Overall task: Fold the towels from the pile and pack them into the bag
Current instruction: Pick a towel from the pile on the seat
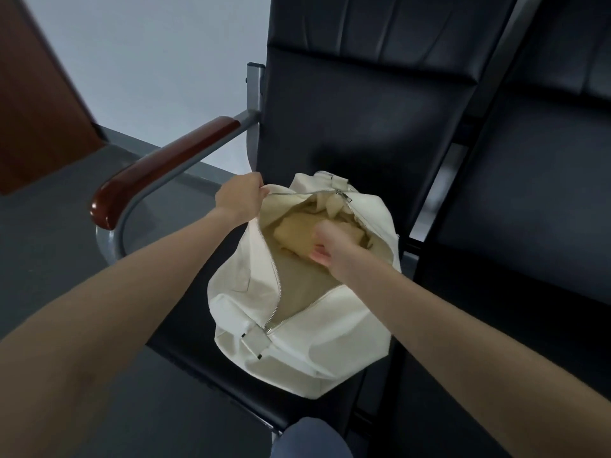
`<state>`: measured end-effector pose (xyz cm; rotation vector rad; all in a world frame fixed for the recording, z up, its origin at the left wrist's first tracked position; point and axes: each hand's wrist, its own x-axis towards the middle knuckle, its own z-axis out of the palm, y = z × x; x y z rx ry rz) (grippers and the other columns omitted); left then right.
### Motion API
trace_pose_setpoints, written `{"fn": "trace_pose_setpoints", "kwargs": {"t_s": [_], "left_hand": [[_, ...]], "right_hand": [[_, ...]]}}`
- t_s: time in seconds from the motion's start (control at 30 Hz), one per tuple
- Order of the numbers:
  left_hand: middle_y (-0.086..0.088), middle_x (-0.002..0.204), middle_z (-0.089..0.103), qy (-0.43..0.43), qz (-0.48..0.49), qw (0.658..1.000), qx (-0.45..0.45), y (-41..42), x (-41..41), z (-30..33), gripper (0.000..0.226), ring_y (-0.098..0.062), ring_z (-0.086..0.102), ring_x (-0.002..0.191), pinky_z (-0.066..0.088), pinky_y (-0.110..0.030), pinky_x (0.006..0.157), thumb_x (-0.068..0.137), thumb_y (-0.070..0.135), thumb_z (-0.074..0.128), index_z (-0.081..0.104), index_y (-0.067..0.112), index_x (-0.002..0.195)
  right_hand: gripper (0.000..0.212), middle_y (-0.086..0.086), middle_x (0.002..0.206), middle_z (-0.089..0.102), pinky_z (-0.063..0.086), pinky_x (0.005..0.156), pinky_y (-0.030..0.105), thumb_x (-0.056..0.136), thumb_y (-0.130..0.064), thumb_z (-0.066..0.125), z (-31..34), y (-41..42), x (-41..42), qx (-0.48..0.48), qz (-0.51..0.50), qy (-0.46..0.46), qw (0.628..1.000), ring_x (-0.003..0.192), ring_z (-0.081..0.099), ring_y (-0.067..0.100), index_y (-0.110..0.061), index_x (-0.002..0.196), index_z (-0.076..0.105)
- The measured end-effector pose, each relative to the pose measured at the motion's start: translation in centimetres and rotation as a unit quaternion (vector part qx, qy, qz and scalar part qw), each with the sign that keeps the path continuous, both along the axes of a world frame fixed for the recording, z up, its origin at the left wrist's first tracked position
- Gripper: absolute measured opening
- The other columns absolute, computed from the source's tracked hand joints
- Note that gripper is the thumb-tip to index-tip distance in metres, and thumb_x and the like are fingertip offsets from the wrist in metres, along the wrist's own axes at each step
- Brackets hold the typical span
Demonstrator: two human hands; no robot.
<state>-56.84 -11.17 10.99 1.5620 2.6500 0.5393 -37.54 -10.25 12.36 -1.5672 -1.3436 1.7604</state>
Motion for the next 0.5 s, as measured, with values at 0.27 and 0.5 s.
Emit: {"fn": "trace_pose_setpoints", "kwargs": {"t_s": [0.27,0.5], "left_hand": [[-0.024,0.134,0.045,-0.059,0.112,0.989,-0.076,-1.3,6.2,0.8,0.049,-0.040,0.045,0.123,0.041,-0.047,0.095,0.101,0.040,0.040,0.039,0.001,0.131],[-0.025,0.140,0.037,0.063,0.112,0.991,-0.037,-3.4,13.8,1.6,0.059,-0.039,0.037,0.129,0.035,-0.047,0.102,0.097,0.029,0.047,0.025,0.007,0.146]], "right_hand": [[0.018,-0.002,0.099,0.057,0.054,0.083,0.035,0.089,-0.009,0.048,2.3,-0.5,10.7,0.231,0.098,-0.109,0.962,0.097,0.059,0.020,-0.013,0.105,0.056],[0.018,0.002,0.095,0.057,0.052,0.082,0.034,0.088,-0.006,0.053,4.8,-1.2,20.4,0.271,0.143,-0.167,0.937,0.092,0.057,0.019,-0.009,0.106,0.055]]}}
